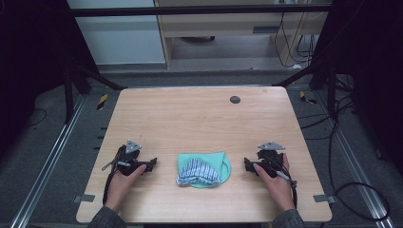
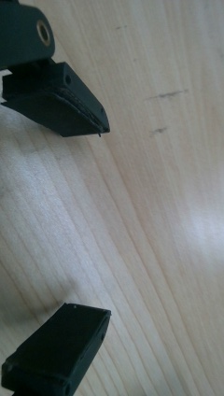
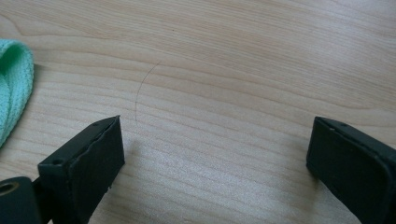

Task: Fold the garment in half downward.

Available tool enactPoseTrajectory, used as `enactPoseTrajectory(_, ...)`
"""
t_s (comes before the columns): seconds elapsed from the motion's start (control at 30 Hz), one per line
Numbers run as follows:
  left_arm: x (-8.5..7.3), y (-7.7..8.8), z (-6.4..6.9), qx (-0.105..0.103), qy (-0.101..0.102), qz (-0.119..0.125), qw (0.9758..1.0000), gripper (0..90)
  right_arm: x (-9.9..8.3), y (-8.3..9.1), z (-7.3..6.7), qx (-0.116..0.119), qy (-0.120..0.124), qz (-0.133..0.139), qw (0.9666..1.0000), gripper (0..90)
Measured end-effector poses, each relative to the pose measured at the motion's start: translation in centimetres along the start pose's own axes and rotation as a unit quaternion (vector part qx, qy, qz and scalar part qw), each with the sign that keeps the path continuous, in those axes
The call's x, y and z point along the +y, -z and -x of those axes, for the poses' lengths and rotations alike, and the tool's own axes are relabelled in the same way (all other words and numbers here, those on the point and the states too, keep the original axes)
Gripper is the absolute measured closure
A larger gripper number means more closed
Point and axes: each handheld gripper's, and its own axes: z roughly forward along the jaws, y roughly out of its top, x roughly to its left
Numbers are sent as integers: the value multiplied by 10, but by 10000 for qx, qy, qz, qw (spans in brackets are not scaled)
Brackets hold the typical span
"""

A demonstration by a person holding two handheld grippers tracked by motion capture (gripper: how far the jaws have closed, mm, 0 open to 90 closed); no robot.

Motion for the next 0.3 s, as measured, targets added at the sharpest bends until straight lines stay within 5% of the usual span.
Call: enactPoseTrajectory(0.3,0,-1,0,3,-5,-18,10000,56,1,-1,-11,-282,-278,-51,9992,15)
